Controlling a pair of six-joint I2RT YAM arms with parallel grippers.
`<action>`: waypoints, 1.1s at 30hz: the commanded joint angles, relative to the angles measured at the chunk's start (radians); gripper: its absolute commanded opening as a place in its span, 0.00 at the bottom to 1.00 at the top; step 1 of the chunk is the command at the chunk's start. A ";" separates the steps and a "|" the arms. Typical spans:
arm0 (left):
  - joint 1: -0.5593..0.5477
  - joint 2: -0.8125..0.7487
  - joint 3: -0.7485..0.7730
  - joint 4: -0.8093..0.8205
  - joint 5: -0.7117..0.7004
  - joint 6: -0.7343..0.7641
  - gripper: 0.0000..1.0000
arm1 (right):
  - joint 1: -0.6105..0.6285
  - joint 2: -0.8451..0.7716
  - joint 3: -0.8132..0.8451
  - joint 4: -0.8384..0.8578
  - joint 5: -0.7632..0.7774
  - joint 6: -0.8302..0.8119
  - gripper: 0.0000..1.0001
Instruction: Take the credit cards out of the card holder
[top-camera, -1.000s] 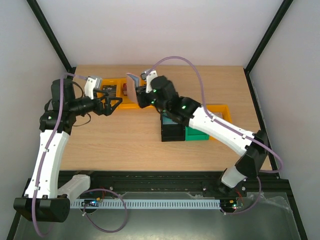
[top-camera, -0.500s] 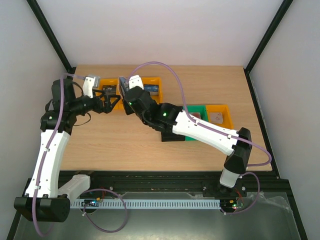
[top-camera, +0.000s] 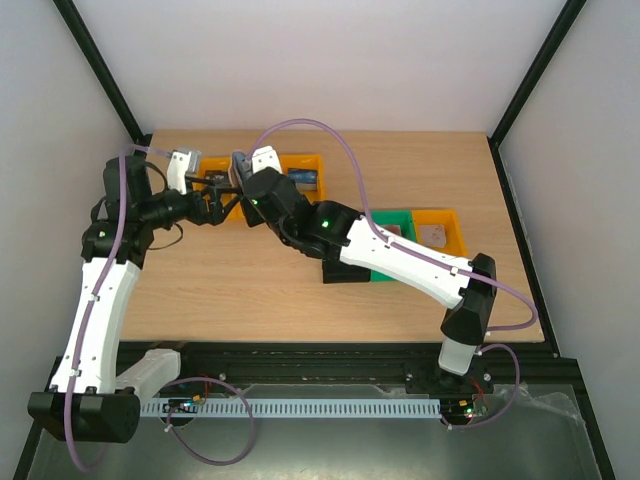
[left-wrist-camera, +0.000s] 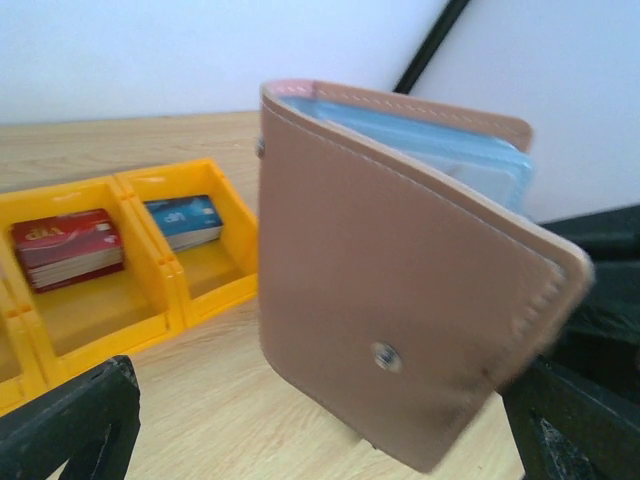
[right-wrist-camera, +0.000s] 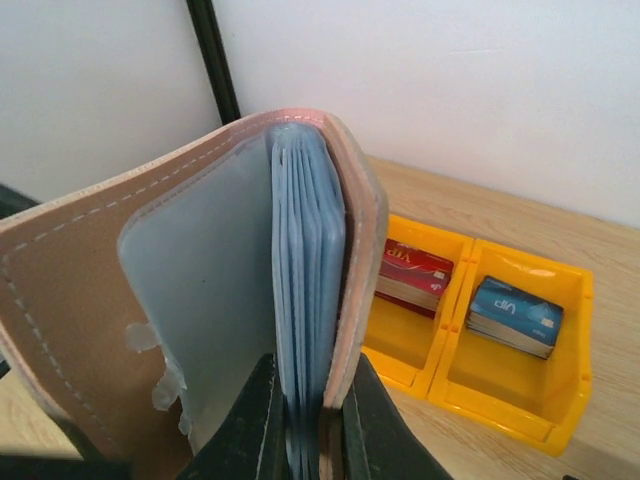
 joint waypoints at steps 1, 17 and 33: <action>0.011 0.004 0.003 0.035 -0.110 -0.027 0.99 | -0.003 -0.030 0.021 -0.003 -0.090 -0.043 0.02; 0.073 -0.037 -0.034 -0.006 0.095 0.025 0.96 | -0.264 -0.336 -0.356 0.293 -0.838 -0.037 0.01; 0.073 -0.041 -0.036 -0.024 0.315 0.047 0.43 | -0.319 -0.338 -0.439 0.448 -1.296 -0.043 0.02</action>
